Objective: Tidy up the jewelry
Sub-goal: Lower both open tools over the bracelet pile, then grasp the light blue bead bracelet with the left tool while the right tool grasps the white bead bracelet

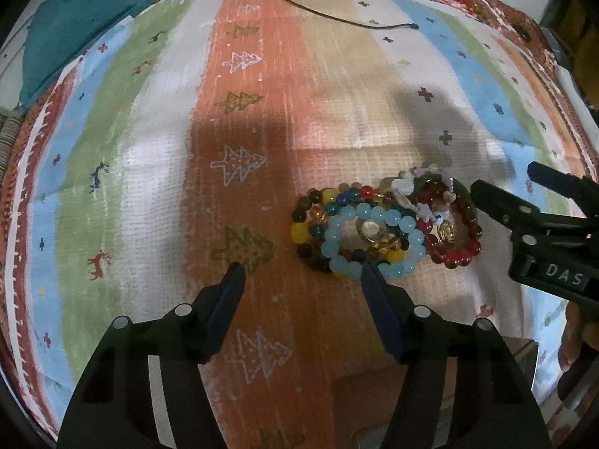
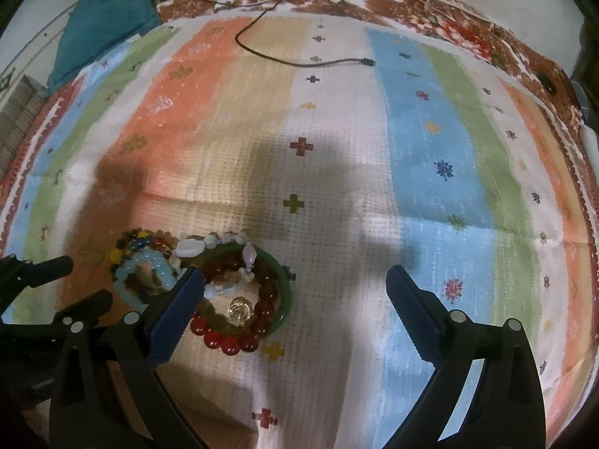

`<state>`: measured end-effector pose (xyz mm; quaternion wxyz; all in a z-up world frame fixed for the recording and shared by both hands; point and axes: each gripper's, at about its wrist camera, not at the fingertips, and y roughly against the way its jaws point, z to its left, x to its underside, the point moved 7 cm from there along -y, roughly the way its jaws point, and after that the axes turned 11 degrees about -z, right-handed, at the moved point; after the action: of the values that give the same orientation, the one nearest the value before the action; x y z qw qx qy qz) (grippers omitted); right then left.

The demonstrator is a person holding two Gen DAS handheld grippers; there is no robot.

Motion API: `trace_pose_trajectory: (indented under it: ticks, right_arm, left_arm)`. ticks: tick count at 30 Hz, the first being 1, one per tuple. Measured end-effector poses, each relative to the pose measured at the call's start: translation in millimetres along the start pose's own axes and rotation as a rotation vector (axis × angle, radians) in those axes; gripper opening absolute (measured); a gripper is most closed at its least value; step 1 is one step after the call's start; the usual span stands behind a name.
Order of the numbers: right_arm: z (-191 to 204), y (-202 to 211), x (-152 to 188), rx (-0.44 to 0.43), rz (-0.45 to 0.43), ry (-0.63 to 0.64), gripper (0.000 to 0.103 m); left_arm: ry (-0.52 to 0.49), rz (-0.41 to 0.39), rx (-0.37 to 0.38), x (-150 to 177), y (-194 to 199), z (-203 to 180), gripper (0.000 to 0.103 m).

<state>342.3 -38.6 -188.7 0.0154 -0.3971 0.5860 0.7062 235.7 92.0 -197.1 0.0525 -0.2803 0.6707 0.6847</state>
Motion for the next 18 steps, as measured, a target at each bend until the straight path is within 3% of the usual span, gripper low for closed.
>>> trace_pose_trajectory:
  ticks: [3,6,9,13,18]
  right_arm:
    - [-1,-9,-1,-0.041,0.020,-0.055,0.098]
    - [2,-13,-3,-0.010,0.013,-0.016,0.098]
    - [5,-20,-4,-0.009,0.023,-0.004,0.084]
    - [6,-26,-4,-0.008,0.031,0.006,0.078]
    - [11,-31,-1,-0.034,0.047,0.028,0.062]
  left_arm:
    - [0.012,0.000,0.014,-3,-3,1,0.063]
    - [0.019,0.003,0.021,-5,-6,0,0.059]
    - [0.018,0.009,0.020,-6,-11,-1,0.055]
    - [0.015,0.017,0.021,-7,-17,-3,0.051]
    - [0.008,0.031,0.031,-7,-23,-6,0.035]
